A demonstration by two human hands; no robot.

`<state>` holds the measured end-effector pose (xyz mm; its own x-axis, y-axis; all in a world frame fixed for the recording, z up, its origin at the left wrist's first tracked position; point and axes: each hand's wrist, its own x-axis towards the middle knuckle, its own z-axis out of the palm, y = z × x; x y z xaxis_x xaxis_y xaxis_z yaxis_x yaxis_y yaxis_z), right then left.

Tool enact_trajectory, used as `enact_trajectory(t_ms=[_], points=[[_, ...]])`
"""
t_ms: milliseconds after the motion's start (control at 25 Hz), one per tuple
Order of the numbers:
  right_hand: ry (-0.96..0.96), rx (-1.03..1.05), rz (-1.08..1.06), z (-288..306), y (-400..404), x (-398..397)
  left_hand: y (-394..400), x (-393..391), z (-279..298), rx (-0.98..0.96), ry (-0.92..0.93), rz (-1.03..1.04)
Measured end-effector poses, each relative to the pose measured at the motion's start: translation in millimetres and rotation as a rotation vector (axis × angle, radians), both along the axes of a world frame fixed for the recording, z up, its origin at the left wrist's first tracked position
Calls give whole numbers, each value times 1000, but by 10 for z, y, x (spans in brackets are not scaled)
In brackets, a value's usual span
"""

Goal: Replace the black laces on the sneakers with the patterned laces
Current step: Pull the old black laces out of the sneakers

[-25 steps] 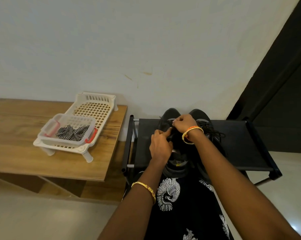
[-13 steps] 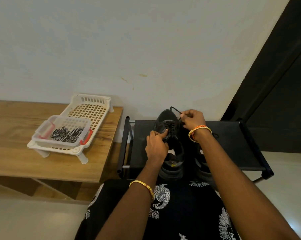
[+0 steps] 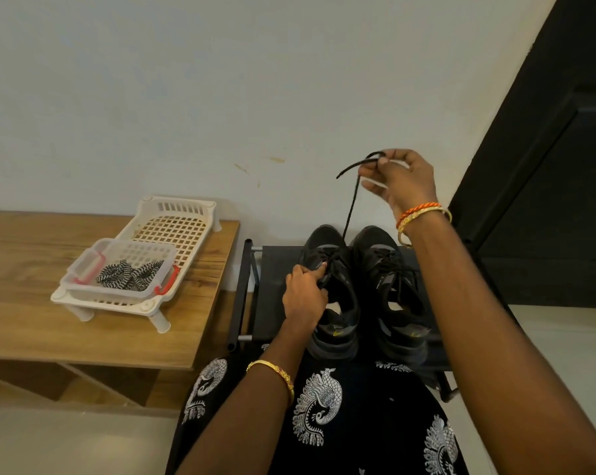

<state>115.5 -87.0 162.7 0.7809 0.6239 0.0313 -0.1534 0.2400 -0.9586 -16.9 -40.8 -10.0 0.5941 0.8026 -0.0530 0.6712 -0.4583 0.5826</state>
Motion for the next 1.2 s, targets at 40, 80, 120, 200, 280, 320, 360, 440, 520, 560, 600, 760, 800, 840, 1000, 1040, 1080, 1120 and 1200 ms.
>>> enact_trajectory(t_ms=[40,80,120,200,280,320,360,440,520,560,600,760,800,840,1000,1040,1080,1120,1200], points=[[-19,-62,36,-92,-13,4,26,2,2,-20,-11,-28],[-61,-151,80,-202,-31,23,62,3,8,-69,-30,-51],[-132,-267,119,-350,-36,60,102,9,14,-126,-63,-67],[-230,-488,145,-652,-58,82,158,33,54,-191,-160,-64],[-238,-661,159,-955,-91,46,156,76,156,-204,-266,-34],[-209,-718,211,-1081,-124,-18,148,94,211,-207,-283,-20],[-208,-773,286,-1189,-168,-92,148,124,251,-209,-278,-17],[-263,-856,374,-1340,-264,-234,163,209,315,-288,-196,-18],[-329,-853,289,-1406,-306,-302,222,291,315,-461,-77,16],[-353,-843,244,-1414,-314,-318,235,303,354,-530,-58,39],[-374,-847,218,-1427,-306,-316,237,303,423,-611,-99,44],[-517,-989,233,-1504,-321,-365,269,236,997,-757,-357,48],[-541,-1006,234,-1522,-329,-372,313,212,1138,-761,-416,42],[-549,-1014,234,-1531,-327,-371,353,186,1306,-760,-485,33],[-587,-1005,234,-1535,-309,-372,493,-18,1961,-669,-706,32],[-577,-967,219,-1536,-308,-379,547,-55,2058,-621,-775,60],[-552,-913,198,-1532,-303,-387,578,-92,2121,-568,-829,110],[-534,-860,174,-1530,-294,-397,631,-110,2097,-483,-857,195],[-524,-775,141,-1516,-267,-399,695,-140,1848,-324,-753,440]])
